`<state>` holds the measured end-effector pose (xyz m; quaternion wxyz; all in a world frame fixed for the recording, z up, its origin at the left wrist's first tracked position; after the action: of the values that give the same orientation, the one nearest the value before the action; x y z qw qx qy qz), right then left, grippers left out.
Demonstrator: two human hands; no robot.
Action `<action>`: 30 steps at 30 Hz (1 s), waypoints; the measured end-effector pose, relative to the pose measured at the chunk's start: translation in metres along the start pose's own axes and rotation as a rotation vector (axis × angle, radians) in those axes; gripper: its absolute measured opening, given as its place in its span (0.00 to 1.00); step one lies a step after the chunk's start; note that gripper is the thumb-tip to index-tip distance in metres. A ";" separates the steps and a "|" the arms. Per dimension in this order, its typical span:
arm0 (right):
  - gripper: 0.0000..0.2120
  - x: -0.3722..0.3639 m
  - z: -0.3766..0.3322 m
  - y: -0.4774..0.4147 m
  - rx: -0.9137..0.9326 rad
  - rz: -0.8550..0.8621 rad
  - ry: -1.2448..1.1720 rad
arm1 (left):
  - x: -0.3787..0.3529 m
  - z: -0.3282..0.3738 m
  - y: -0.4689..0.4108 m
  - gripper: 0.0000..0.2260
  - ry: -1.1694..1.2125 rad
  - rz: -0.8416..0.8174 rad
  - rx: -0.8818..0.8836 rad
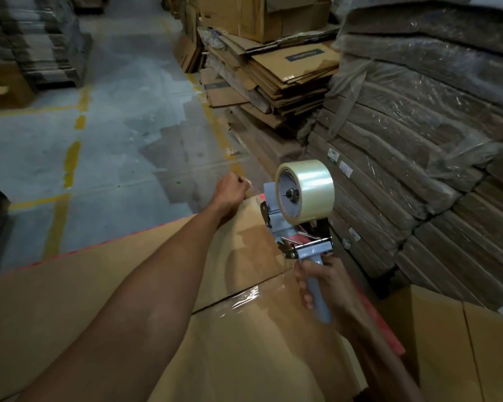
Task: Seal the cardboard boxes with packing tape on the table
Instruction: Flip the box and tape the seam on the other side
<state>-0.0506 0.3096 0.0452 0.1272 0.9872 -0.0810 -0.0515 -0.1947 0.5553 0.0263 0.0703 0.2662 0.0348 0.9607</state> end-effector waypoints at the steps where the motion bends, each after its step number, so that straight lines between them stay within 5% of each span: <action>1: 0.12 0.000 0.000 -0.001 0.001 0.002 0.011 | 0.001 -0.001 -0.001 0.09 0.004 0.000 0.004; 16: 0.08 -0.003 -0.005 -0.001 -0.148 0.144 0.113 | 0.008 0.013 -0.004 0.12 -0.580 -0.255 0.049; 21: 0.07 -0.004 -0.008 -0.002 -0.195 0.139 0.119 | -0.008 0.034 0.020 0.04 -0.342 -0.083 -0.166; 25: 0.06 -0.003 -0.010 -0.003 -0.185 0.120 0.124 | -0.007 0.032 0.024 0.09 -0.502 -0.301 -0.176; 30: 0.09 -0.004 -0.014 -0.006 -0.199 0.120 0.152 | -0.018 0.020 0.026 0.09 -0.413 -0.489 -0.120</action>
<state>-0.0516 0.3195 0.0575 0.2329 0.9642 -0.1243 0.0234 -0.1720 0.5278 0.0368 0.3201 0.4346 0.0258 0.8414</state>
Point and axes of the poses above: each hand's wrist, its own y-axis away from the middle knuckle, its own x-axis out of the back of the hand, z = x × y, the point moved 2 cm from there along -y, towards the middle knuckle, and after that the axes turned 1 degree about -y, right-handed, at the moved point
